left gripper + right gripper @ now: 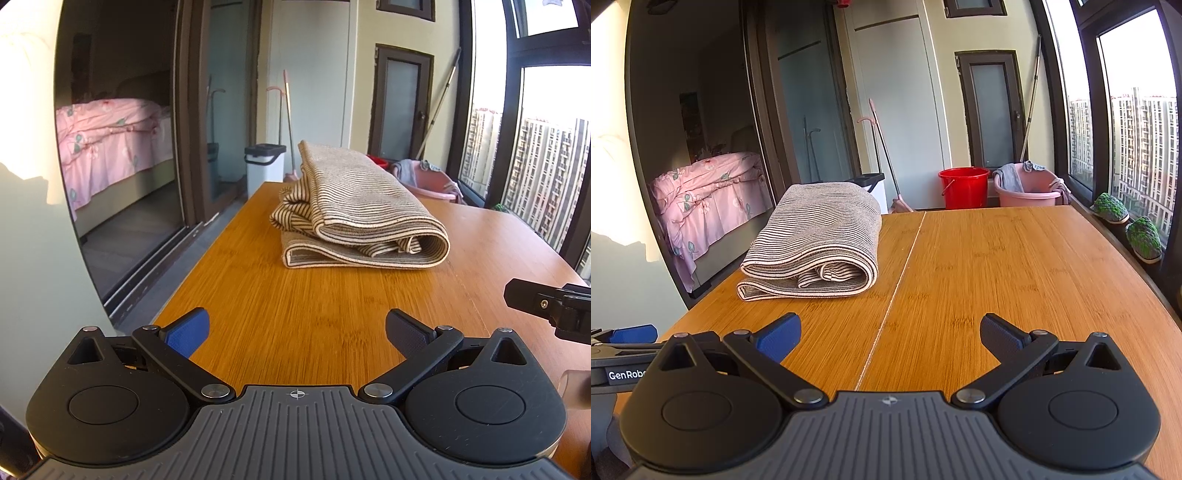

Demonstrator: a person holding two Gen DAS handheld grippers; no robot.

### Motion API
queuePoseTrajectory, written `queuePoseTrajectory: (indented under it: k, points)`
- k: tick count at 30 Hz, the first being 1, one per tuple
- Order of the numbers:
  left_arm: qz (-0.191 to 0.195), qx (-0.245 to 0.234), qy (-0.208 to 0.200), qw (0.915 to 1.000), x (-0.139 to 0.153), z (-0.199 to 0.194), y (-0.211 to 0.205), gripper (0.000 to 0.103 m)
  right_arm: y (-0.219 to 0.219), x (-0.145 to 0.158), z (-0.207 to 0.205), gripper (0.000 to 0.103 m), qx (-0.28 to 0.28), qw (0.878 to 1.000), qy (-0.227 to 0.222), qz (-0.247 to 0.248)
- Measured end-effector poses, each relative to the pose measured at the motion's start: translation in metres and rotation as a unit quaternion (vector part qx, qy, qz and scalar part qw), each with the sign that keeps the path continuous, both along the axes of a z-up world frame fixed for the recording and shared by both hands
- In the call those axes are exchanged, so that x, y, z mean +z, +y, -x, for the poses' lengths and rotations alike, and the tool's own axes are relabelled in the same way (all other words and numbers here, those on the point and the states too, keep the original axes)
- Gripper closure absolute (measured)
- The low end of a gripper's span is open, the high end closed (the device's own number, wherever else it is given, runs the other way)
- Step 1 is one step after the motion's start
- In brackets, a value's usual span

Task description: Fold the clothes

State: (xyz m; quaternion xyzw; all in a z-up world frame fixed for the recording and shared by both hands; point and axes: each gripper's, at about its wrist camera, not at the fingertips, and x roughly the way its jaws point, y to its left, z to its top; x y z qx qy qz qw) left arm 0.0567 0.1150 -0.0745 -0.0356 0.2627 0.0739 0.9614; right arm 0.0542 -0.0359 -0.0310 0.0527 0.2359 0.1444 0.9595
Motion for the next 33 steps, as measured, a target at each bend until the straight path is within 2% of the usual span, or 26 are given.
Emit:
queuePoseTrajectory:
  k: [7,27,33]
  points:
    - [0.006,-0.003,0.003,1.0,-0.0005,0.0001,0.0033,0.0,0.0023,0.0005,0.0006,0.0,0.0,1.0,-0.001,0.008]
    - [-0.019,-0.01,0.001,0.9998,0.0003,0.0001,-0.0045,0.0,-0.004,-0.0009,-0.003,0.0,0.001,1.0,0.011,-0.012]
    - [-0.013,-0.013,0.003,0.9998,0.0007,0.0005,-0.0038,0.0,0.0013,0.0004,-0.0009,0.0,0.002,1.0,0.005,0.003]
